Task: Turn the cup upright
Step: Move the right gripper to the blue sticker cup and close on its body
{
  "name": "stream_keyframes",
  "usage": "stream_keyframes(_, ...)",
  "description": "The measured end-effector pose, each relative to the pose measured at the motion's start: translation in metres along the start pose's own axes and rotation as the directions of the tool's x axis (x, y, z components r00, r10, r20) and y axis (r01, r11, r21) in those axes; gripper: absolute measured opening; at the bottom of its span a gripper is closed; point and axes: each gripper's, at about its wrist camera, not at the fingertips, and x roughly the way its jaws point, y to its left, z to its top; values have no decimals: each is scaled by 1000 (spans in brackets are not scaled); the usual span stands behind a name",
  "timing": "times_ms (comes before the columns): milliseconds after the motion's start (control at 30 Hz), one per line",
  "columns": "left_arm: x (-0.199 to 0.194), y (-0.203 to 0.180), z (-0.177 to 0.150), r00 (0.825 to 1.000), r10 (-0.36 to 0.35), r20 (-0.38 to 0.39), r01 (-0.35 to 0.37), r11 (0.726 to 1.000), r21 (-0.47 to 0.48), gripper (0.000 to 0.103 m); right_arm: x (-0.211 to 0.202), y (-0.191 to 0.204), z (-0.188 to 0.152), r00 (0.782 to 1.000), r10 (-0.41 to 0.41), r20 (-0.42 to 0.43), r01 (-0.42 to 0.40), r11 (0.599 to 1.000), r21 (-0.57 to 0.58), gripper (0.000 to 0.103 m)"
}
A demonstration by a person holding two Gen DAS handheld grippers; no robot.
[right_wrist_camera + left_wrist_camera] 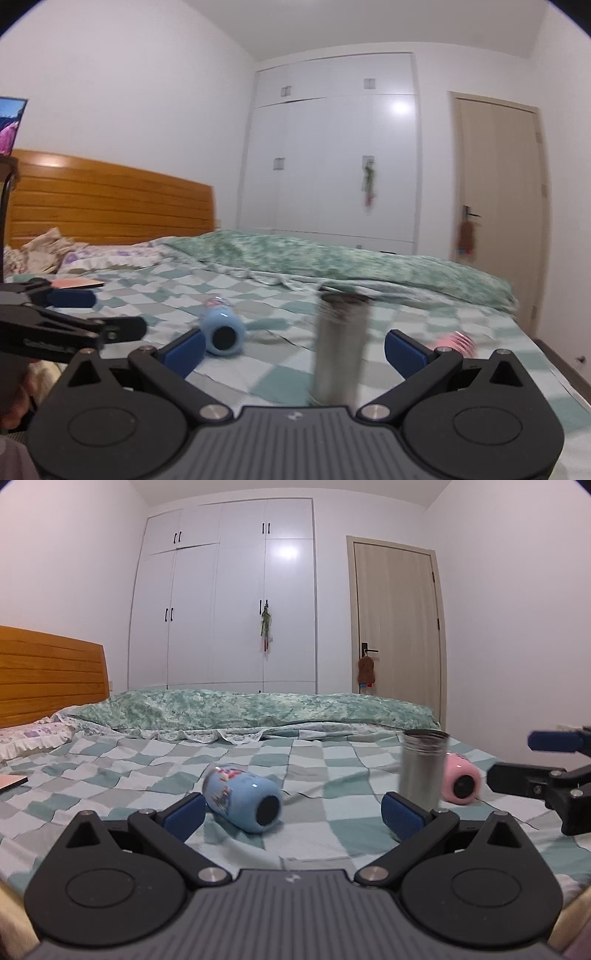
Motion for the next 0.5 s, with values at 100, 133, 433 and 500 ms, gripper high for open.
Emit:
stream_keyframes(100,18,20,4,1000,19,-16,-19,1000,-12,103,25,15,17,999,40,-7,-40,999,-10,103)
stream_keyframes(133,26,27,5,1000,14,-25,-14,1000,-20,103,36,20,22,998,55,-17,-55,998,-10,103)
stream_keyframes(433,78,75,10,997,1,-83,-2,1000,-4,103,124,52,50,988,122,-93,-123,992,-4,103)
stream_keyframes(500,90,84,10,995,-12,-98,11,1000,-10,103,145,58,53,986,126,-112,-127,992,-2,103)
